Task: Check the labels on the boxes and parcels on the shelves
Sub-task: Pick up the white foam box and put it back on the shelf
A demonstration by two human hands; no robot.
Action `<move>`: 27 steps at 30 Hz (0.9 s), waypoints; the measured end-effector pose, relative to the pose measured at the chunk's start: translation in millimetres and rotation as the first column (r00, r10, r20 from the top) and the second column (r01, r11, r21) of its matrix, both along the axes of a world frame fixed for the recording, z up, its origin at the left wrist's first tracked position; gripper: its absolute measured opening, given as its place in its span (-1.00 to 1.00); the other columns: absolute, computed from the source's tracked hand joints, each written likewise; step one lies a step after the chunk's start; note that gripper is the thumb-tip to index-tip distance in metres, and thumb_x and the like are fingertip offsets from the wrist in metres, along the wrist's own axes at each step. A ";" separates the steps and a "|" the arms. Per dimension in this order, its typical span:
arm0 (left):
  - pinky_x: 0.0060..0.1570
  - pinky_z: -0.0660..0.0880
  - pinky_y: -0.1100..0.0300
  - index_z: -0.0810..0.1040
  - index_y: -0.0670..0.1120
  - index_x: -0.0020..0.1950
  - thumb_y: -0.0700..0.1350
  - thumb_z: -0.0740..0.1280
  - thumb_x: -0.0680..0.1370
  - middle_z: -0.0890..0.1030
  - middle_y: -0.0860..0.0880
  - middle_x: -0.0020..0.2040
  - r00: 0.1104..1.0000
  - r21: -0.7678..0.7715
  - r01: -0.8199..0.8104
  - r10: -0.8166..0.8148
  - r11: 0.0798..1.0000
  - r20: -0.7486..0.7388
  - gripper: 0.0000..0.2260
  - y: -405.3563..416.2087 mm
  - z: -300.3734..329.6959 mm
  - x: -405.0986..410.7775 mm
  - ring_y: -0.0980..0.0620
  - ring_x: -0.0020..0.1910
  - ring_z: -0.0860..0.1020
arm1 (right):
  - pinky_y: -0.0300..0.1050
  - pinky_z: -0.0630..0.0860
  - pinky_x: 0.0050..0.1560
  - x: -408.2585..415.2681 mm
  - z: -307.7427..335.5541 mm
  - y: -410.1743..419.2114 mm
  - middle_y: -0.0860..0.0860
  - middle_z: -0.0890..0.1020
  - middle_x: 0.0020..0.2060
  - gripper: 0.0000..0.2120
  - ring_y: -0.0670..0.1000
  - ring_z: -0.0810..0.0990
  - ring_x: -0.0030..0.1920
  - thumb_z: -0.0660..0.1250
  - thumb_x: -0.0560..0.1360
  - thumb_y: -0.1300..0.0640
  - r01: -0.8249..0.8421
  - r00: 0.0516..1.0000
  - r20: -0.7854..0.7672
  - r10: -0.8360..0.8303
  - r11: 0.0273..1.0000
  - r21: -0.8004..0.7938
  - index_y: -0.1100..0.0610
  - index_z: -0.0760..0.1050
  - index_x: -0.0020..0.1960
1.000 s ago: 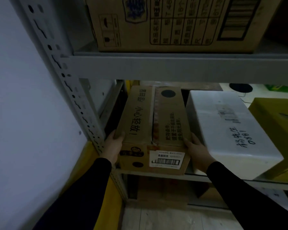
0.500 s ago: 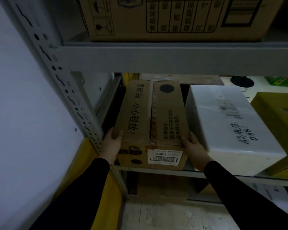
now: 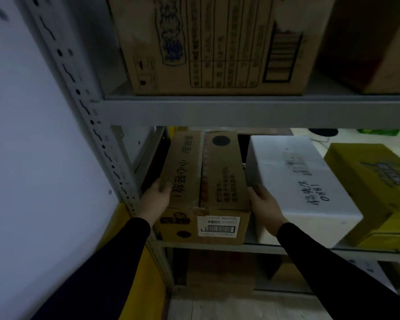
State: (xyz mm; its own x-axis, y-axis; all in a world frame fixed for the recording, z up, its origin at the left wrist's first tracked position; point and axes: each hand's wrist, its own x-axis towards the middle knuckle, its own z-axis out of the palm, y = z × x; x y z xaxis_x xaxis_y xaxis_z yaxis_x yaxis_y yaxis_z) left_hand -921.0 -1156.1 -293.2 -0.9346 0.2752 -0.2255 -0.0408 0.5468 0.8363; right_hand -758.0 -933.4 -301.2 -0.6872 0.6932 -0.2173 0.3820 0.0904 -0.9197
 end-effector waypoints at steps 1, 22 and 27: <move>0.41 0.27 0.06 0.19 0.09 0.59 0.24 0.11 0.65 0.34 0.01 0.52 1.000 0.029 0.023 -0.023 0.999 -0.003 -0.46 4.6 10.8 3.4 -0.09 0.46 0.34 | -0.07 0.42 0.25 5.4 10.4 0.4 0.01 0.51 0.36 -0.52 0.03 0.52 0.25 0.17 0.67 -0.11 -0.003 1.000 -0.016 0.004 0.999 0.037 0.06 0.33 0.52; 0.10 0.51 0.09 0.57 0.00 0.24 0.17 0.13 0.65 0.63 0.01 0.12 0.911 0.132 0.404 -0.411 0.905 0.032 -0.64 231.7 23.1 149.0 -0.01 0.04 0.58 | 0.01 0.40 0.30 201.5 28.6 180.6 0.11 0.45 0.45 -0.48 0.16 0.45 0.40 0.16 0.68 -0.11 0.180 0.983 0.004 -0.183 0.973 0.144 0.17 0.31 0.52; 0.12 0.38 0.14 0.27 -0.03 0.53 0.18 0.14 0.66 0.48 -0.05 0.35 0.963 0.086 0.214 -0.225 0.973 0.148 -0.51 263.5 -16.0 152.2 -0.10 0.24 0.49 | -0.01 0.37 0.31 188.4 -5.4 235.1 0.09 0.41 0.48 -0.45 0.18 0.42 0.41 0.14 0.67 -0.16 0.082 0.989 0.109 -0.095 0.990 0.116 0.13 0.27 0.55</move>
